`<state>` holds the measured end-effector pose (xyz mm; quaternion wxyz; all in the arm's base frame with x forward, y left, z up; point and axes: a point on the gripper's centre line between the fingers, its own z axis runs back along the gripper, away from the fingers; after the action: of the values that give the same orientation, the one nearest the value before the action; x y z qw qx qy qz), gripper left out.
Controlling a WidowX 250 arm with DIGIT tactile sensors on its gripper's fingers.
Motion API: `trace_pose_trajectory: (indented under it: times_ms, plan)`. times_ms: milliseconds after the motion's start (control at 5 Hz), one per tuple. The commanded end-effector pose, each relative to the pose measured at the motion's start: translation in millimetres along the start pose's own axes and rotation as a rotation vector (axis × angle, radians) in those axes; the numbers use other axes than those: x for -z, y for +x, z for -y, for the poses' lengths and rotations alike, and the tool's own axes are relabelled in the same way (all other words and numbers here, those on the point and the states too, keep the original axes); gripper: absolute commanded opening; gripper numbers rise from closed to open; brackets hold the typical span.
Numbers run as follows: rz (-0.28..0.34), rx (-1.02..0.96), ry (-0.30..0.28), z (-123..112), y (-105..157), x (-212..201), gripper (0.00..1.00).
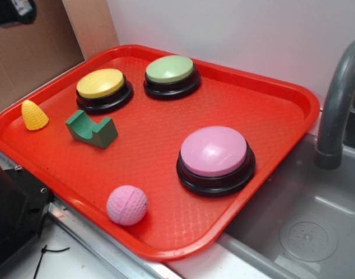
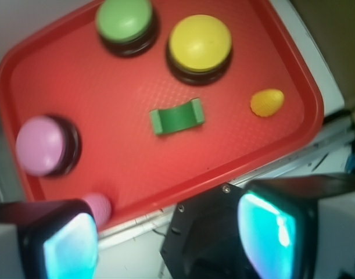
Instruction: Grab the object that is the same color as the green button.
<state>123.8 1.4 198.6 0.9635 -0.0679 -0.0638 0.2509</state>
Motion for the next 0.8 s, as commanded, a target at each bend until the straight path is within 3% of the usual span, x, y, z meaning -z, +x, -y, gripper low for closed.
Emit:
trace_pose_trajectory:
  times_ms: [0, 200, 400, 600]
  plan:
    - [0.049, -0.431, 0.035, -5, 33, 45, 1.00]
    - [0.110, -0.590, 0.072, -5, 37, 68, 1.00]
    - [0.131, -0.830, 0.122, -14, 42, 112, 1.00]
    - [0.129, -0.887, 0.136, -18, 41, 130, 1.00]
